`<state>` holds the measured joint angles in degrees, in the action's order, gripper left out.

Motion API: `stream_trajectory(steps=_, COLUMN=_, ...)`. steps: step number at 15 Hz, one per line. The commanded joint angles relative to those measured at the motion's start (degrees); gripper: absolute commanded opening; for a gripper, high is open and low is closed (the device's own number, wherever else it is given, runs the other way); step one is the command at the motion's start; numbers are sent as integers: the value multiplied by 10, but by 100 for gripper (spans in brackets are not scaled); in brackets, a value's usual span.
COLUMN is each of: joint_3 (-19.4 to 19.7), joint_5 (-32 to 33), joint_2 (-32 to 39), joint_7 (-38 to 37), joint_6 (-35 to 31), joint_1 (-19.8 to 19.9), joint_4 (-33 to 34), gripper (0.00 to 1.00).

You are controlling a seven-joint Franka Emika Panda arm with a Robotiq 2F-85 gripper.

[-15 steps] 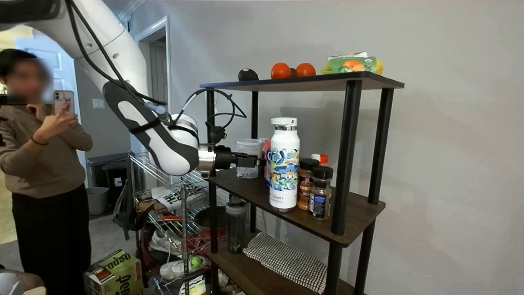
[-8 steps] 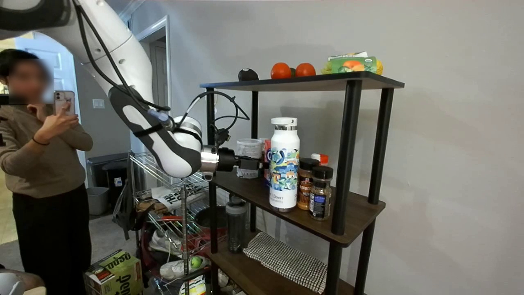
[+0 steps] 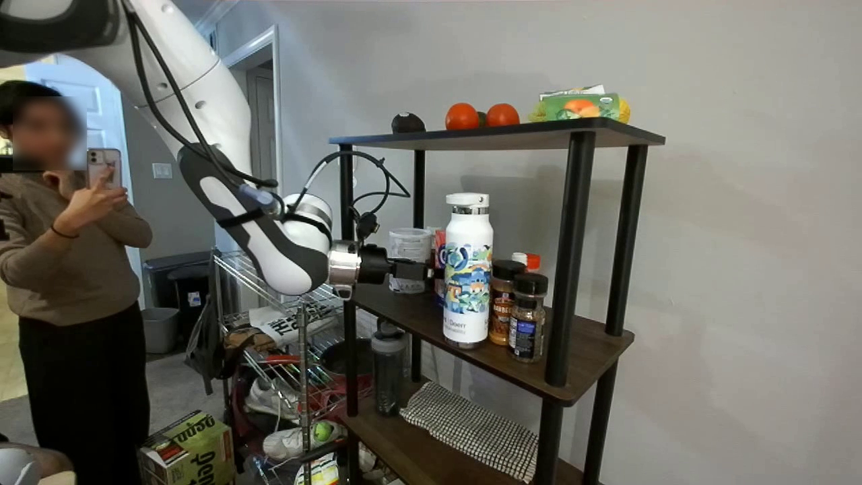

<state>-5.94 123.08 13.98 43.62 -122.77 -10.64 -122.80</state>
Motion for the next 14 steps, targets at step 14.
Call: stream_trajectory(steps=14, joint_3=-16, joint_5=-38, joint_2=-11, joint_7=24, joint_6=42, joint_1=0, joint_4=-30, gripper=100)
